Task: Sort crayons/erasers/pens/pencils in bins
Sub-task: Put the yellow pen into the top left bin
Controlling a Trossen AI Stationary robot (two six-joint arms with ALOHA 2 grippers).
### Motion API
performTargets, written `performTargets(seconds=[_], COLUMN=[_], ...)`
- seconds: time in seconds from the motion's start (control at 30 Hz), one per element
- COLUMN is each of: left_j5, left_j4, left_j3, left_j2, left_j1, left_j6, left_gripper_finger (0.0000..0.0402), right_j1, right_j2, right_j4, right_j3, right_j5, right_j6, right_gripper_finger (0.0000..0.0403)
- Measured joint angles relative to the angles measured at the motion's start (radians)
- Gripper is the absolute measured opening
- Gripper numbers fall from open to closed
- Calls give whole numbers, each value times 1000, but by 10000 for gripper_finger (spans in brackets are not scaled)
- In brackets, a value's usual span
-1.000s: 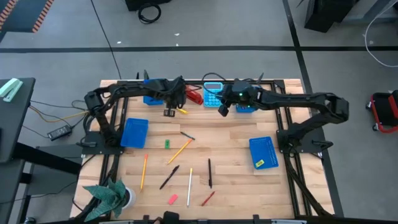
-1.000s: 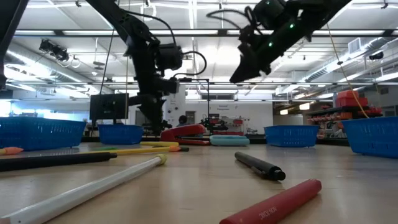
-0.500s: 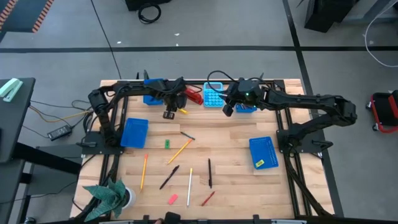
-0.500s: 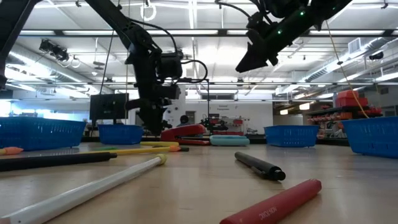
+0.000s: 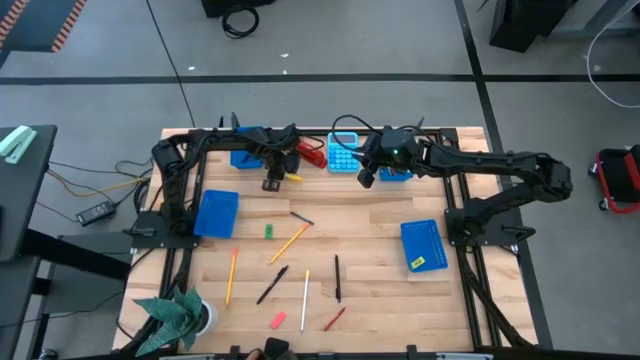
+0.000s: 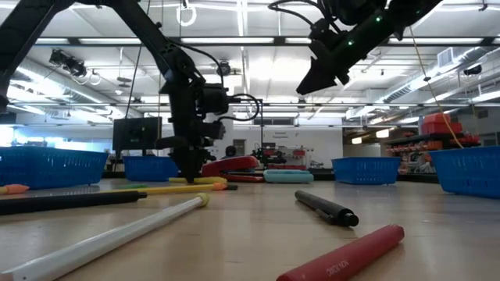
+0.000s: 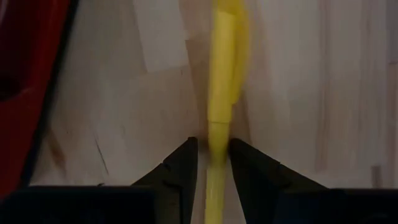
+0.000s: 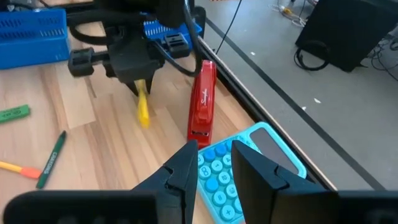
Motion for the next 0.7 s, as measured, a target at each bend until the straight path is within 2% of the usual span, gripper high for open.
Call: performTargets(seconds=[0.23, 0.5, 0.7], left_j5=[1, -6, -11], left_j4=[-8, -40, -80], left_j3=[8, 45, 89], left_j2=[9, 17, 18], left_j1=[-2, -10, -30], left_j6=[-23, -103, -153], left_gripper_finger=[100, 32, 32], right_j1=[0, 0, 0], right_j2=[3, 3, 3], right_j4=[0, -1, -1], right_j3=[0, 0, 0], right_j5=[0, 0, 0], right_j6=[-2, -8, -8], right_gripper_finger=[104, 104, 104])
